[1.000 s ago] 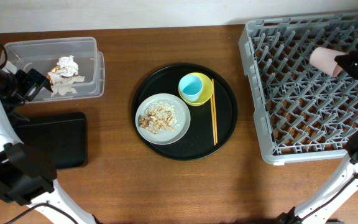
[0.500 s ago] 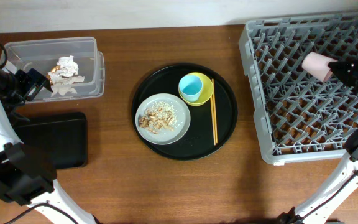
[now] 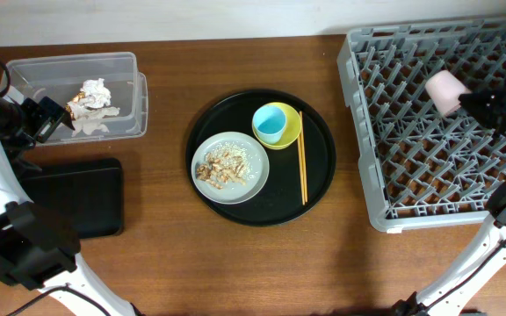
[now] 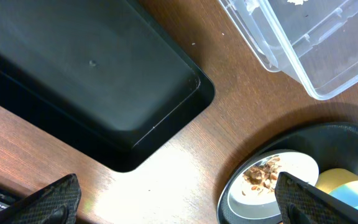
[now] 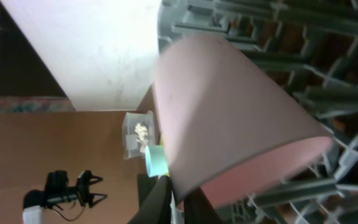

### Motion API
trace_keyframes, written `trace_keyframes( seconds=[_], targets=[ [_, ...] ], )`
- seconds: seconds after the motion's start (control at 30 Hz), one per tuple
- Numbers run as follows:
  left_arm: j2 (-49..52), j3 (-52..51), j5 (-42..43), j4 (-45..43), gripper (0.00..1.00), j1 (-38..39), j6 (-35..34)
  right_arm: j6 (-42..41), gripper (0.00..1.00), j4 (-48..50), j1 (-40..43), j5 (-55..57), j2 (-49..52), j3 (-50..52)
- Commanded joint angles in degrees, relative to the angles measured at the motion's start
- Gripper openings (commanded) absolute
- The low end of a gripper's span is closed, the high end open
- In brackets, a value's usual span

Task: Sort waste into correct bins and load items into the dishwasher rack
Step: 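Carry the pink cup right and set it upside down in the rack, then raise the right gripper away from the pink cup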

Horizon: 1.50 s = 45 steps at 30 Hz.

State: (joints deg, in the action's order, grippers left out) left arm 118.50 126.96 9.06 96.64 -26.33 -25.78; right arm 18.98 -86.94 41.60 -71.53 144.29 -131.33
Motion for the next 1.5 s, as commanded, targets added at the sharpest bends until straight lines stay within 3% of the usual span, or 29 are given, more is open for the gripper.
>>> trace_keyframes(
  seconds=[0.0, 0.3, 0.6, 0.83, 0.93, 1.0, 1.03, 1.13, 1.17, 1.3, 1.47],
  targets=[
    [-2.1, -0.2, 0.2, 0.1, 0.99, -0.1, -0.4, -1.9, 0.13, -1.1, 0.9, 5.3, 0.3, 0.5],
    [-2.1, -0.2, 0.2, 0.1, 0.99, -0.1, -0.5, -9.5, 0.2, -1.5, 4.2, 16.6, -3.6, -0.2],
    [-2.1, -0.2, 0.2, 0.0, 0.99, -0.1, -0.4, -16.9, 0.22, -0.6, 5.4, 22.7, -15.7, -0.3],
    [-2.1, -0.2, 0.2, 0.1, 0.99, -0.1, -0.4, -17.8, 0.22, 0.2, 3.9, 24.2, -28.0, -0.3],
    [-2.1, -0.2, 0.2, 0.1, 0.99, -0.1, -0.4, -17.8, 0.35, 1.0, 1.6, 26.2, -31.4, -0.3],
    [-2.1, -0.2, 0.2, 0.1, 0.99, -0.1, -0.4, -18.7, 0.35, 2.6, -1.8, 34.3, -31.6, -0.2],
    [-2.1, -0.2, 0.2, 0.1, 0.99, -0.1, -0.4, -20.9, 0.34, 3.4, -3.7, 40.0, -31.0, -0.2],
    [-2.1, -0.2, 0.2, 0.1, 0.99, -0.1, -0.5, -27.6, 0.09, 5.6, -8.7, 52.6, -28.1, -0.1],
    [-2.1, -0.2, 0.2, 0.0, 0.99, -0.1, -0.4, -28.8, 0.05, 6.4, -9.9, 54.3, -26.9, -0.1],
    [-2.1, -0.2, 0.2, 0.1, 0.99, -0.1, -0.5, -29.3, 0.04, 10.4, -15.1, 56.9, -21.7, -0.1],
    [-2.1, -0.2, 0.2, 0.1, 0.99, -0.1, -0.5, -33.4, 0.04, 10.9, -18.4, 67.8, -17.6, -0.1]
  ],
)
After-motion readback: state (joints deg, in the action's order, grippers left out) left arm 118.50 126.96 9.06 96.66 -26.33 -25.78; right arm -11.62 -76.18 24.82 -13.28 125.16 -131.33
